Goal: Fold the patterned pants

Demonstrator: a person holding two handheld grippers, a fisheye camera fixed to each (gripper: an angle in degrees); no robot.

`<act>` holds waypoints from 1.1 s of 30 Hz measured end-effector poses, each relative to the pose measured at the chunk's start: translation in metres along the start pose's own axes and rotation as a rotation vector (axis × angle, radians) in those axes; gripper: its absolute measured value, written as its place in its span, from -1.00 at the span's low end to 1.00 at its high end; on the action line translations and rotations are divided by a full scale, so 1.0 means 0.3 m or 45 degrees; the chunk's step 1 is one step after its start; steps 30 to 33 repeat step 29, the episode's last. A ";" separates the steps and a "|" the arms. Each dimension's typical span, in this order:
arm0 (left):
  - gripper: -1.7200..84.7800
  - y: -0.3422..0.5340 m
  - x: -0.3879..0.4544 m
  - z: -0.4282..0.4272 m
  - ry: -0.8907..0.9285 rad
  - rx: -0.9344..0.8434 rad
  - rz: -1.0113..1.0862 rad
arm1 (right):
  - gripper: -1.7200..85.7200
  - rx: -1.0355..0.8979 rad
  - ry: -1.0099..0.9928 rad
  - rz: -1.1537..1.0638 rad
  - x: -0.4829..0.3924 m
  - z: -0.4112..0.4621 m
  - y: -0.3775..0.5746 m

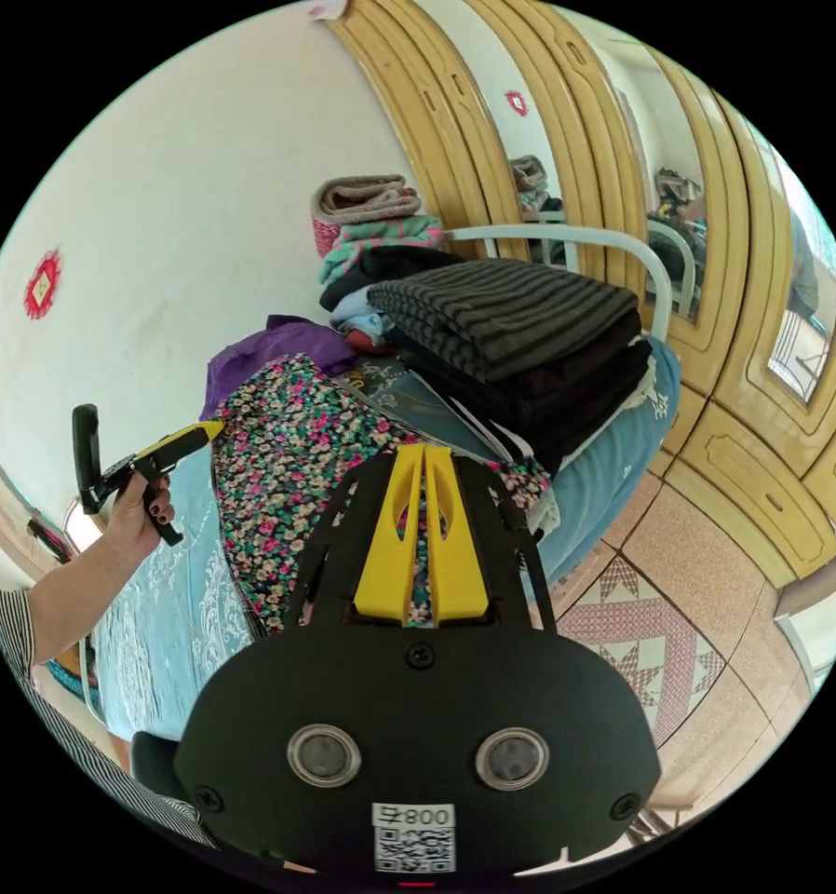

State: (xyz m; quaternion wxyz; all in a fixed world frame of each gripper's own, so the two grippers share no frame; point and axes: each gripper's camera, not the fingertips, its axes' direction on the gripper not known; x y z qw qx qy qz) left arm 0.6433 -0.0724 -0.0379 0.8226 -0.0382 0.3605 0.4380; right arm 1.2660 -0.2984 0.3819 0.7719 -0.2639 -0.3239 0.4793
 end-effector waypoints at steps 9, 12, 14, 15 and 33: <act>-0.96 0.043 -0.107 0.093 0.001 -0.101 -0.077 | -0.96 -0.119 -0.206 -0.280 -0.429 0.353 -0.300; -0.96 0.070 -0.144 0.103 0.005 -0.101 -0.086 | -0.96 -0.303 -0.098 -0.300 -0.504 0.544 -0.356; -0.96 0.088 -0.170 0.106 0.018 -0.098 -0.111 | -0.96 -0.331 -0.081 -0.283 -0.528 0.622 -0.359; -0.96 0.098 -0.185 0.101 0.039 -0.092 -0.123 | -0.96 -0.332 -0.093 -0.268 -0.530 0.629 -0.362; -0.96 0.352 -0.325 -0.185 0.432 0.199 -0.167 | -0.92 0.030 -0.096 -0.317 -0.603 0.481 -0.440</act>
